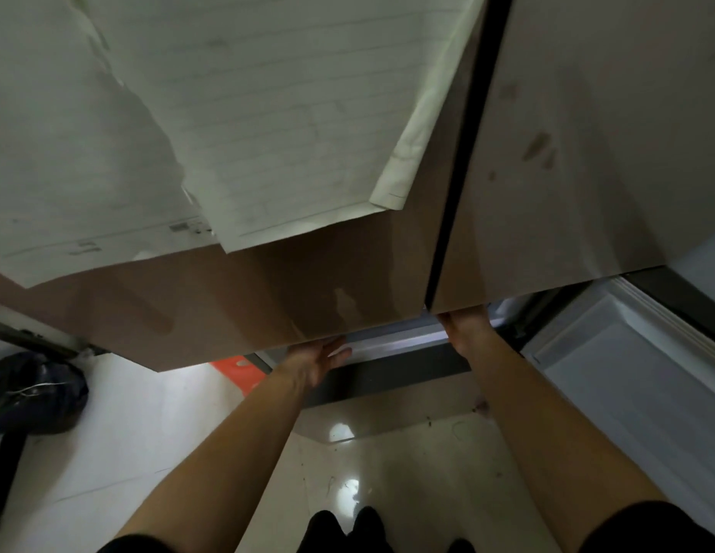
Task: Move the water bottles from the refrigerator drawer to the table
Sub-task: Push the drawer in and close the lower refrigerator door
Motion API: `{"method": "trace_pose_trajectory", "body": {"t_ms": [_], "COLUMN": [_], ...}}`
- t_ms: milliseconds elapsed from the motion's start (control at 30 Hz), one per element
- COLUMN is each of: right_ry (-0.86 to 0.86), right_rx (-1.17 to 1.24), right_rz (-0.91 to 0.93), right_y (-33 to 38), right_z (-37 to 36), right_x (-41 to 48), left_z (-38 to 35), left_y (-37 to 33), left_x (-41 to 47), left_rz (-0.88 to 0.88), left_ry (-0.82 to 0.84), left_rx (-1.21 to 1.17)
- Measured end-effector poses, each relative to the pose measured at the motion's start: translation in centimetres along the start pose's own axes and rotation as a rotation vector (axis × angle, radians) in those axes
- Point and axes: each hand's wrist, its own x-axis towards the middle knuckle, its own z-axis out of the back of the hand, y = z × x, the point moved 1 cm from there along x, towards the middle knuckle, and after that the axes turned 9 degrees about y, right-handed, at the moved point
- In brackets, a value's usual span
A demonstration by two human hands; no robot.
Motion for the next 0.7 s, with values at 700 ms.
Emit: {"method": "trace_pose_trajectory", "body": {"t_ms": [700], "right_ry": [-0.632], "right_rx": [-1.491], "right_rz": [0.627], "right_y": [-3.8], "right_z": [15.2], "right_x": [-15.6], "left_z": [-2.8], "left_y": [11.6], "left_x": [-5.3], "left_rz": [-0.397], "left_ry": [-0.033], "left_rx": [0.937]}}
